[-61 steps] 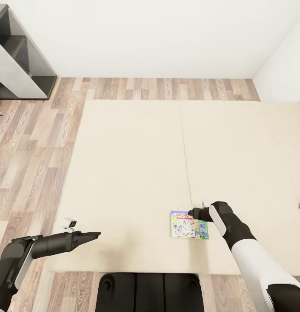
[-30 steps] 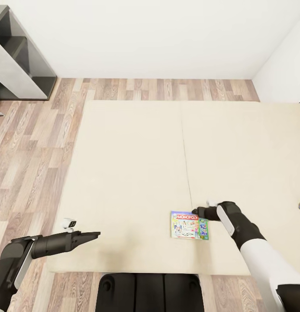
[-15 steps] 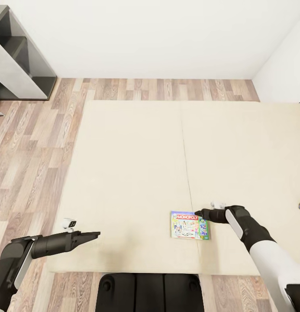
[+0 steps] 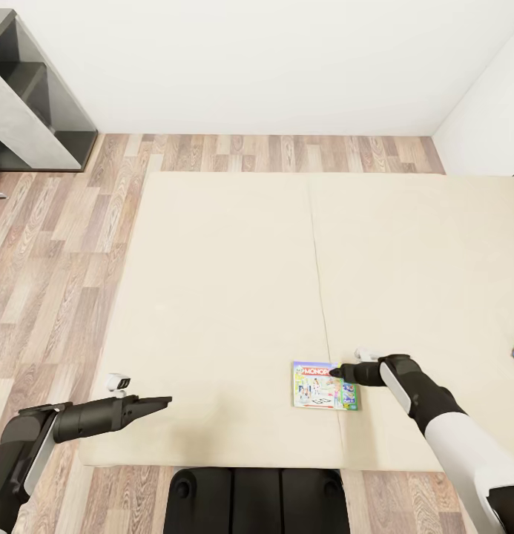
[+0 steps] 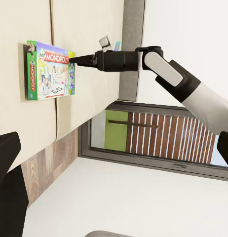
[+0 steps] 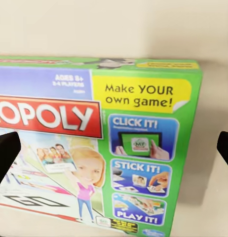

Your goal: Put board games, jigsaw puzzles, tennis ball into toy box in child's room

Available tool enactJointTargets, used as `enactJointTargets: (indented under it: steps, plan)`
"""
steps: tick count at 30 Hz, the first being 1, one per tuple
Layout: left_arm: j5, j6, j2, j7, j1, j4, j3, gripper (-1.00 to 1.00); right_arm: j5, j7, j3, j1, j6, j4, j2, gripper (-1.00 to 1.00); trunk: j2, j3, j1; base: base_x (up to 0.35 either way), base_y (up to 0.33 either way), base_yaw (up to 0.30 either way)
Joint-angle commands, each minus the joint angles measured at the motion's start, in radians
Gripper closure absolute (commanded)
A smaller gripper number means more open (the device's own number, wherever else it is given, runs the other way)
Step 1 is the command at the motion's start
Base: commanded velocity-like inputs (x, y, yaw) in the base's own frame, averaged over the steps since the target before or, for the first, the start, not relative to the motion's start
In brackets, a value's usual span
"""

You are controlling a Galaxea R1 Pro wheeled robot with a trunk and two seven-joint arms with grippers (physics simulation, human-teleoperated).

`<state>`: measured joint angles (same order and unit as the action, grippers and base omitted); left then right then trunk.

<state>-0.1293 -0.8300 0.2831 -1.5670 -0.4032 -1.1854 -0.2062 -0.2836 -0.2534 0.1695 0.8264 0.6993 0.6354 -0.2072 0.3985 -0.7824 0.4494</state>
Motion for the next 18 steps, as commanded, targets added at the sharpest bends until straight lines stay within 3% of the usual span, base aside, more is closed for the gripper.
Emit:
enactJointTargets:
  steps: [1,18]
  plan:
    - [0.000,-0.011,0.000,-0.004,0.000,0.000,0.000,-1.00,-0.001,-0.001,0.009,0.000,0.003,0.000,-0.001,-1.00,0.002,-0.001,0.001,0.000,0.000,0.000]
    - [0.001,-0.011,0.001,-0.004,0.000,0.000,-0.001,-1.00,0.001,-0.001,0.028,0.000,0.000,-0.035,0.011,-1.00,0.002,-0.001,0.001,0.000,0.000,0.000]
